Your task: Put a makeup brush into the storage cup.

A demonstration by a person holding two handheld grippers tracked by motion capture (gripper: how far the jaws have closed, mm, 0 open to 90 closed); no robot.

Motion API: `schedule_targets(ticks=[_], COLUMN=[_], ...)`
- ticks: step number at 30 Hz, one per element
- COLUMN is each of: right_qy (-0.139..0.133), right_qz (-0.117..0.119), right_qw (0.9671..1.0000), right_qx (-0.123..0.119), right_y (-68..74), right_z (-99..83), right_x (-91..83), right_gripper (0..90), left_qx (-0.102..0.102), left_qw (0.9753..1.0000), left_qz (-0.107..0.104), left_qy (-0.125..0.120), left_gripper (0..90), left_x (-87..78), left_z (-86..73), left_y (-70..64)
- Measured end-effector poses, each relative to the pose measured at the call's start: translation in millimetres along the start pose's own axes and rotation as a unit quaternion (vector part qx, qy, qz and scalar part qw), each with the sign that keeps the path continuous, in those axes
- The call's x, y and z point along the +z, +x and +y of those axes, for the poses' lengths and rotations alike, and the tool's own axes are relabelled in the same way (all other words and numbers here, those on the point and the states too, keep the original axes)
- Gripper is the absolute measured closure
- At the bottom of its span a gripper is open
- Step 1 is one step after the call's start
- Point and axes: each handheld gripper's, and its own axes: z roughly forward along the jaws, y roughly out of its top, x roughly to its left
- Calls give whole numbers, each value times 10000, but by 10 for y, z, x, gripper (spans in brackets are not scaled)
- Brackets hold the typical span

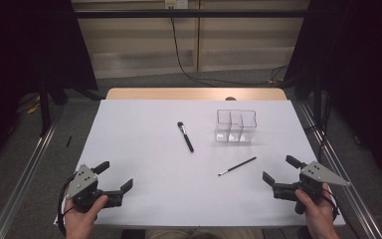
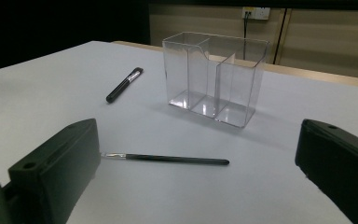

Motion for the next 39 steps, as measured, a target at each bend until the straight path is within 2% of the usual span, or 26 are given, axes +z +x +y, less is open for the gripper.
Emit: schedule_targets(ticks=[3, 9, 13, 18, 24, 29, 36, 39], right_qy=[-14, -25, -27, -49, -92, -81, -85, -74], right_qz=[15, 31, 50, 56, 54, 100, 133, 140], right_qw=[10000, 10000, 10000, 9999, 9999, 9999, 9999, 9999], right_qx=[2, 64, 67, 102, 69, 4, 43, 52], right_y=[0, -13, -27, -18, -1, 36, 39, 39], right_z=[0, -13, -16, -16, -2, 9, 6, 5], right_x=[2, -1, 11, 2, -12, -6, 3, 11], right_gripper=[0, 0, 0, 0, 0, 0, 0, 0], left_qx=[17, -78, -12, -44, -86, -103, 77, 15], left_qw=[10000, 10000, 10000, 9999, 9996, 9994, 9991, 9990], left_qz=[23, -9, -47, -80, -246, -296, -348, -334], left_qy=[38, 54, 48, 81, 93, 128, 225, 302], left_gripper=[29, 29, 29, 29, 29, 31, 31, 29], left_x=[2, 28, 41, 63, 101, 152, 277, 300], left_z=[0, 8, 18, 24, 34, 76, 123, 128], left_y=[5, 3, -13, -33, -62, -91, -96, -107])
